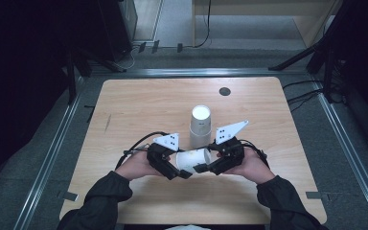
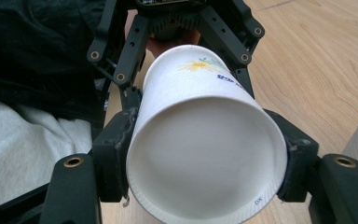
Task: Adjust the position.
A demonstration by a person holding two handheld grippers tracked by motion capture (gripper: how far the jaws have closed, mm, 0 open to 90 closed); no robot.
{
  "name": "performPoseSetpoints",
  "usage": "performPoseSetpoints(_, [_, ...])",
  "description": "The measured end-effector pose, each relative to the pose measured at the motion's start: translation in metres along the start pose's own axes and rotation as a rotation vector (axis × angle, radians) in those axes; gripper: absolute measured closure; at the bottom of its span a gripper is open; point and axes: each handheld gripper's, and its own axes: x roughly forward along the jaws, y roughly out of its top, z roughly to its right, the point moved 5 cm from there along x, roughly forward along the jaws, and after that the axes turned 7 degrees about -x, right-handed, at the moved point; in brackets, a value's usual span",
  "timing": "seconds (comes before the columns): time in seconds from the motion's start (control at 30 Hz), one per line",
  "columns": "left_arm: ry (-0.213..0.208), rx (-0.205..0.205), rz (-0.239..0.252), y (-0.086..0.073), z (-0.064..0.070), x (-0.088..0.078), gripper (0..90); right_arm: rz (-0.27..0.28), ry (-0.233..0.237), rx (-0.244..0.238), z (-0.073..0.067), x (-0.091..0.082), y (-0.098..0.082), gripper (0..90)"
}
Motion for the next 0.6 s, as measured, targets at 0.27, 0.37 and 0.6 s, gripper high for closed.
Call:
performPoseSetpoints(0.27, [0.019, -0.020, -0.008, 0.000, -0.004, -0.017, 27.0, -0.034, -0.035, -0.025, 0.002, 0.001, -0.004, 24.7])
performPoseSetpoints(0.37, [0.037, -0.019, -0.022, 0.003, -0.006, -0.026, 27.0, -0.053, -0.051, -0.019, 0.004, 0.000, -0.008, 24.6])
performPoseSetpoints(0.6, [0.079, 0.007, -0.127, 0.012, -0.009, -0.038, 26.6, -0.075, -0.083, -0.021, 0.005, -0.002, -0.011, 24.7])
